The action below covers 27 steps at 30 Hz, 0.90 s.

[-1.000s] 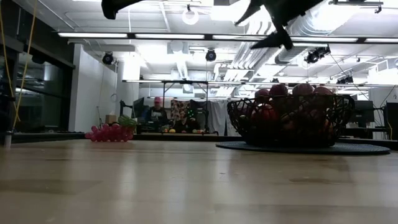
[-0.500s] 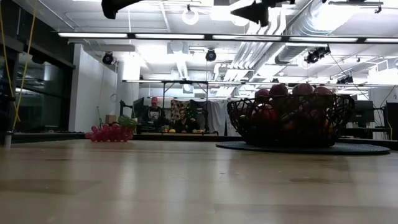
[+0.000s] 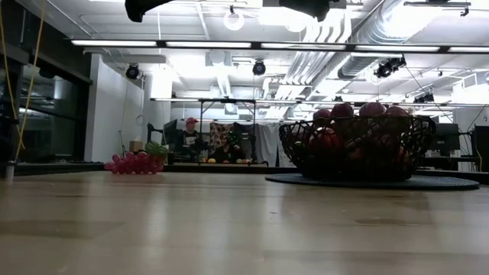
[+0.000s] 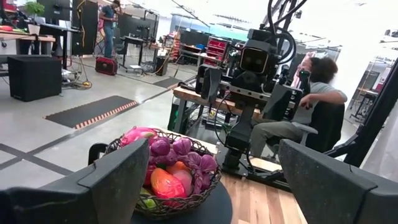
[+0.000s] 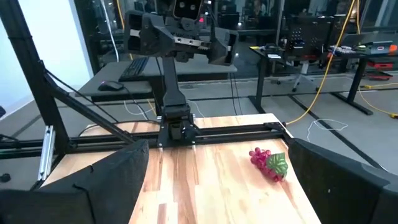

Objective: Build produce basket
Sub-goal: Put the grapes into the wire basket

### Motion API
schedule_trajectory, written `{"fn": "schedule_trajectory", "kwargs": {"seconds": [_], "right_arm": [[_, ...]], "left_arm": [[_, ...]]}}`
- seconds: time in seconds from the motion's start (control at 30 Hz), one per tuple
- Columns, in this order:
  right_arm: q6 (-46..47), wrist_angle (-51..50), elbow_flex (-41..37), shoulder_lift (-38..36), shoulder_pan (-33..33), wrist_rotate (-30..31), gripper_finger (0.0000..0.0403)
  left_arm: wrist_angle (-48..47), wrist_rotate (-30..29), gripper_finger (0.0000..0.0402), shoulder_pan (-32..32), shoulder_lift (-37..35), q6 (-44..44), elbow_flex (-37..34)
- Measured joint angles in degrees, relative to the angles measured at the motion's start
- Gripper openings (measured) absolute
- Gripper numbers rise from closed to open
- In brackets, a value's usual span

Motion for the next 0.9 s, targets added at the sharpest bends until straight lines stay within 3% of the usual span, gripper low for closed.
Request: {"fn": "schedule_trajectory", "kwargs": {"seconds": [0.6,0.67,0.8,0.9], "right_arm": [[-0.4,0.0,0.0,0.0,0.0,1.1,0.0375],[-0.4,0.0,0.0,0.0,0.0,1.1,0.0375],[-0.4,0.0,0.0,0.0,0.0,1.1,0.0375],[0.0,-0.3,0.0,0.0,0.0,1.1,0.0375]], "left_arm": [[-3.3,-0.5,0.0345,0.0,0.0,0.9,0.0],[-3.5,-3.1,0.0345,0.0,0.4,-1.6,0.0],[-7.7,-13.8,0.0345,0.6,2.1,-11.5,0.2],[-17.9,-15.0,0.0345,3.9,5.2,-16.5,1.9]]}}
